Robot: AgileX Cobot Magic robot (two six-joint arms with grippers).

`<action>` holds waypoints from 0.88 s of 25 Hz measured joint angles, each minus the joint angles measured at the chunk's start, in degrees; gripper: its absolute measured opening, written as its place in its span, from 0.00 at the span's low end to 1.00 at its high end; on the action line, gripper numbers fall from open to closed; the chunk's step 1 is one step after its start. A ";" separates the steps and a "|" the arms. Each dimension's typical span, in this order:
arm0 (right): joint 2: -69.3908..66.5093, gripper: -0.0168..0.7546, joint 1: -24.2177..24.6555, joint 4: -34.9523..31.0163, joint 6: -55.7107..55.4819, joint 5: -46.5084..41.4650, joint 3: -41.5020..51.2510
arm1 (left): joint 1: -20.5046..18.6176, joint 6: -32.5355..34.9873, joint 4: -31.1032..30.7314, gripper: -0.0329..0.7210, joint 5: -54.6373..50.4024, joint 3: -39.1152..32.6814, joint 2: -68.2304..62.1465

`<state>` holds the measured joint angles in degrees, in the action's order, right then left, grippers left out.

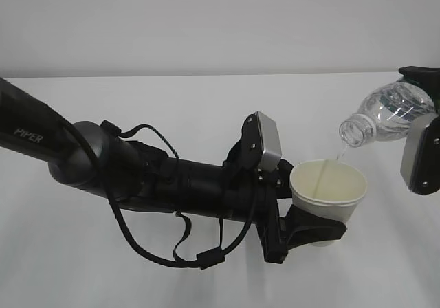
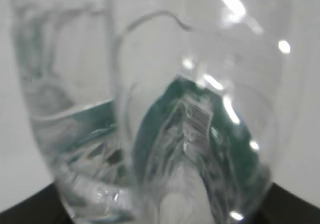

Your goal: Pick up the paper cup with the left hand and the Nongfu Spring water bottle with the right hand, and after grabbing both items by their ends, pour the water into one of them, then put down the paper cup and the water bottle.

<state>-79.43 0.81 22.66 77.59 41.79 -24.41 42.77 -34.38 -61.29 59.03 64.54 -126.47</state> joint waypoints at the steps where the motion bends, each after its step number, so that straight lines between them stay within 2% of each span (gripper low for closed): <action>1: 0.00 0.59 0.00 0.00 0.12 0.10 0.00 | 0.00 0.00 0.00 0.66 0.00 0.00 0.00; 22: 0.00 0.59 0.00 0.00 1.12 0.19 0.00 | 0.00 0.00 0.00 0.66 0.00 0.00 0.00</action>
<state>-79.43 0.81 22.66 78.71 41.98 -24.41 42.77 -34.38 -61.29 59.03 64.54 -126.47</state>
